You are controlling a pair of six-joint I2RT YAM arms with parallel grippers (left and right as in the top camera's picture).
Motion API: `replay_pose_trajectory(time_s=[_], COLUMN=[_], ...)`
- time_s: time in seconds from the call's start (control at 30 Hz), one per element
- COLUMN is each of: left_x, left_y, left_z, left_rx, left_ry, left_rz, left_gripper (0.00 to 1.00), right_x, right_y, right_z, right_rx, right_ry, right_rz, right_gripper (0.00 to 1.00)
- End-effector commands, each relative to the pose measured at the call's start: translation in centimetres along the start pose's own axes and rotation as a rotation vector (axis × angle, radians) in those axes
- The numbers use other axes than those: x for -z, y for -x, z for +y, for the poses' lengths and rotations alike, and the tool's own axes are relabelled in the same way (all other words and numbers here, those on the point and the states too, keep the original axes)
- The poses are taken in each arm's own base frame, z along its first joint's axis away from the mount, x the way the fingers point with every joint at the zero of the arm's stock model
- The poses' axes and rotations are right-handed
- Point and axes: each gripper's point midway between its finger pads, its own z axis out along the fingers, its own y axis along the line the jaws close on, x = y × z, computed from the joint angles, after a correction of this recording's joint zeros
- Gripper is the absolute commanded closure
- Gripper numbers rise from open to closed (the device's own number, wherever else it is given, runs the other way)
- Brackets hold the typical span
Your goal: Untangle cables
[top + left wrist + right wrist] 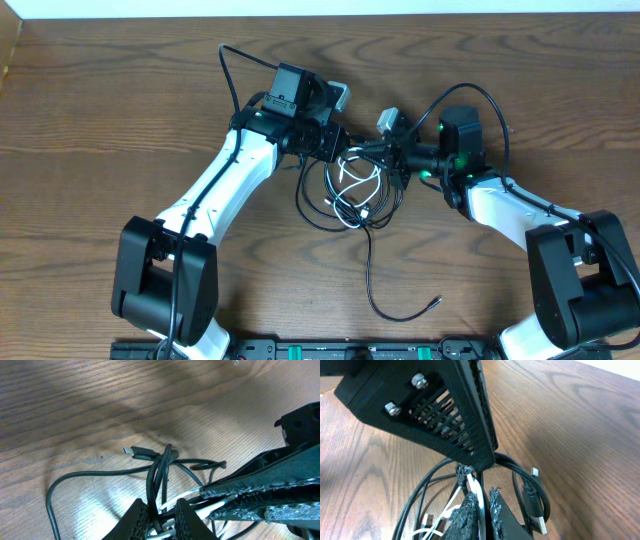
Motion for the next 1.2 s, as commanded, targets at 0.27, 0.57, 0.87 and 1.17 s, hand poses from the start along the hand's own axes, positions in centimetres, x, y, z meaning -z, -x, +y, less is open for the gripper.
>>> replay_pose_trajectory(time_s=[0.27,0.57,0.87,1.17], left_x=[0.8,0.8,0.9,0.9], left_y=[0.7,1.3,1.5,1.5], left_z=[-0.4,-0.4,-0.4,-0.4], left_rx=[-0.015,-0.024,-0.028,-0.028], left_ry=[-0.003,-0.004,-0.005,-0.005], left_rz=[-0.033,-0.055,-0.064,-0.064], left_gripper=[0.87,0.59,0.38,0.37], right_x=[0.2,0.5,2.0,2.8], right_y=[-0.1,-3.2,-9.1,-10.2], right_z=[1.4,0.3,-0.5,-2.5], right_rx=[-0.026,-0.126,-0.262,-0.232], right_ry=[0.051,-0.042,-0.201,-0.337], right_rz=[0.014,0.137,0.391,0.454], right_gripper=[0.96,0.96,0.8,0.01])
